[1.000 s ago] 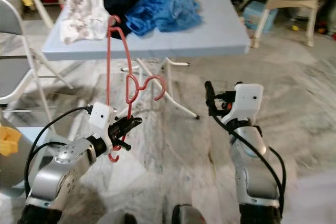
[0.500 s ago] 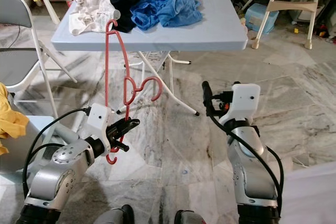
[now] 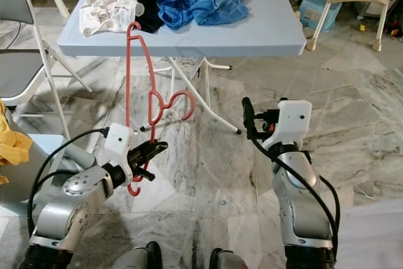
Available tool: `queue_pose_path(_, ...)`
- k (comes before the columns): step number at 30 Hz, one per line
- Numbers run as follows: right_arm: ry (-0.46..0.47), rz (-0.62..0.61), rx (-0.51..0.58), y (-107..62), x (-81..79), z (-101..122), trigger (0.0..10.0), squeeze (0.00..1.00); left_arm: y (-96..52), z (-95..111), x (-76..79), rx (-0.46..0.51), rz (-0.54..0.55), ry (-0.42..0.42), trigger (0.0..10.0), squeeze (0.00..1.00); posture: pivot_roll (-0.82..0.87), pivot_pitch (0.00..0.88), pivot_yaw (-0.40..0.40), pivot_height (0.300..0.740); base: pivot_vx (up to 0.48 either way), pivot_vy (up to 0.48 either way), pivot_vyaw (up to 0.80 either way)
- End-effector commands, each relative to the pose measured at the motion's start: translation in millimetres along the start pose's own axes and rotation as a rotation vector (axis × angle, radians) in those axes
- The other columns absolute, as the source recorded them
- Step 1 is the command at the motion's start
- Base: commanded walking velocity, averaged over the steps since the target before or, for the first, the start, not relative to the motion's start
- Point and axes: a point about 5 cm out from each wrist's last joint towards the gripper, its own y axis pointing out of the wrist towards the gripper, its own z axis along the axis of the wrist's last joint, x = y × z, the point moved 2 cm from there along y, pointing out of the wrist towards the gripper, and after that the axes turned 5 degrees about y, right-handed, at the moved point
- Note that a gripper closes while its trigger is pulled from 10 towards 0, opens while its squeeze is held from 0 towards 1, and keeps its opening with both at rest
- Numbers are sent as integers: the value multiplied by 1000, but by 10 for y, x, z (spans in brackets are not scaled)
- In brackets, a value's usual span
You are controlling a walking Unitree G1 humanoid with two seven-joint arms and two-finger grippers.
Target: Hang hanger
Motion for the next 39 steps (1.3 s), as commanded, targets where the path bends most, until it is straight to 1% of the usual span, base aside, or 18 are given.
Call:
queue_pose_path(1, 4, 4, 10, -7, -21, 23, 10000, 0, -12, -7, -7, -3, -4, -4, 10000, 0, -49, 180, -3, 740, 0, 0, 0)
queue_pose_path(2, 3, 4, 10, -6, -20, 25, 10000, 0, -6, -12, -11, -7, -4, -3, 10000, 0, -49, 180, -3, 740, 0, 0, 0)
queue_pose_path(4, 7, -5, 0, -16, -17, -2, 10000, 0, 33, -51, -111, -40, 16, -13, 10000, 0, -54, 186, 7, 740, 0, 347, -394)
queue_pose_path(14, 14, 2, -1, -17, -34, -15, 10000, 0, 31, -56, -128, -39, 21, -19, 10000, 0, -50, 186, 4, 740, 0, 27, 0)
queue_pose_path(32, 15, 5, -14, -13, -47, -34, 10000, 0, 51, -25, -194, -42, 20, 2, 10000, 0, -49, 181, 7, 740, 0, 468, -794)
queue_pose_path(39, 13, 2, -11, -14, -47, -22, 10000, 0, 61, 6, -246, -39, 27, 15, 10000, 0, -51, 185, 8, 740, 0, 480, -800)
